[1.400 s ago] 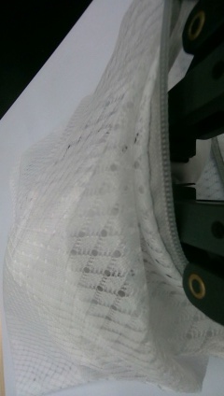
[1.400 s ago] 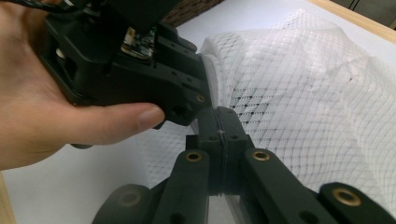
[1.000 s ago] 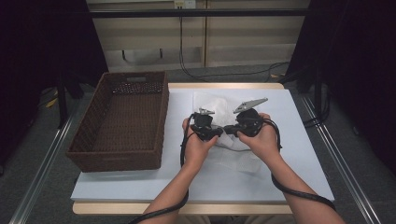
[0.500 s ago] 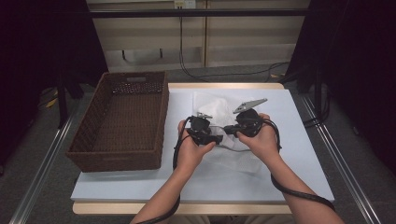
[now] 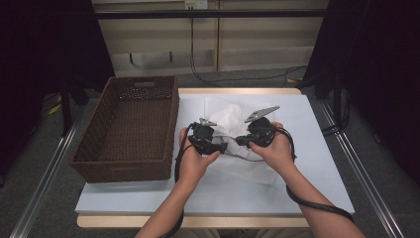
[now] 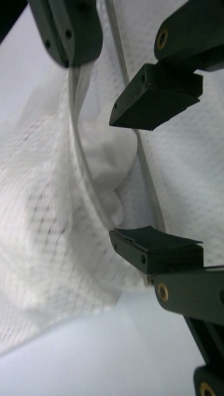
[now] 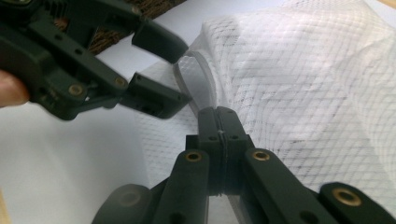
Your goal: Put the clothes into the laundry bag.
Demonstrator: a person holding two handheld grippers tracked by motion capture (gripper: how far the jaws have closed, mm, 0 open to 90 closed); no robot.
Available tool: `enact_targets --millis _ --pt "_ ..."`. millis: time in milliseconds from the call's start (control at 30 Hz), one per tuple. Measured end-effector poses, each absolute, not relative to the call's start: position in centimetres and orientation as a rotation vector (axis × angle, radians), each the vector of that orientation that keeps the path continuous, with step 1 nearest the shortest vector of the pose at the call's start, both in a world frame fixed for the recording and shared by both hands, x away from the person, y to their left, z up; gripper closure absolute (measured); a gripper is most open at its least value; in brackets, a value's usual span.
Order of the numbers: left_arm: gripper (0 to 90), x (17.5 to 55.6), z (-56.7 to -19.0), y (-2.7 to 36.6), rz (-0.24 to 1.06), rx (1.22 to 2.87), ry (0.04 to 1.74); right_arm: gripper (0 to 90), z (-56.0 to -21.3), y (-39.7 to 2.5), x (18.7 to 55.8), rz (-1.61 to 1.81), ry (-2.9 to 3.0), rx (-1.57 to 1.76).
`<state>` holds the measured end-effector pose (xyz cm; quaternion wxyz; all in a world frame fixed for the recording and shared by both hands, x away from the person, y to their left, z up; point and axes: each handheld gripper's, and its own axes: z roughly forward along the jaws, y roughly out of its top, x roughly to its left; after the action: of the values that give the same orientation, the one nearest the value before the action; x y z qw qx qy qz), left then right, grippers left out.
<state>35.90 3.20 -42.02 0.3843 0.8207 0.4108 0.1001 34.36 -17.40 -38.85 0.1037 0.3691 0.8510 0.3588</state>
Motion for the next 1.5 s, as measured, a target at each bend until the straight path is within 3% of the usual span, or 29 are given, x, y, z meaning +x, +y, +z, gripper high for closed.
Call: enact_targets --millis 400,600,667,900,1033,1200,1500 --pt "33.7 37.0 -42.1 3.3 0.356 2.116 1.021 90.0 -38.4 -17.1 34.3 1.065 2.546 1.047" --pt "46.2 37.7 -42.4 2.9 0.330 2.131 0.984 90.0 -38.0 -17.0 34.3 1.071 2.544 1.042" --pt "56.1 37.8 -42.3 2.8 0.327 2.142 0.955 90.0 -37.9 -17.0 34.4 1.067 2.545 1.048" --pt "72.5 37.9 -42.0 2.6 0.338 2.181 0.938 90.0 -38.1 -17.0 34.5 1.078 2.552 1.047" --pt "87.1 37.7 -41.8 2.5 0.276 2.177 0.985 90.0 -38.1 -16.9 34.6 1.084 2.550 1.047" --pt "89.0 37.3 -41.7 2.9 0.187 2.173 1.041 88.4 -38.1 -17.1 34.7 1.106 2.543 1.076" --pt "89.0 36.5 -42.0 4.1 0.153 2.154 1.079 77.1 -38.3 -16.9 34.2 1.169 2.547 1.087"
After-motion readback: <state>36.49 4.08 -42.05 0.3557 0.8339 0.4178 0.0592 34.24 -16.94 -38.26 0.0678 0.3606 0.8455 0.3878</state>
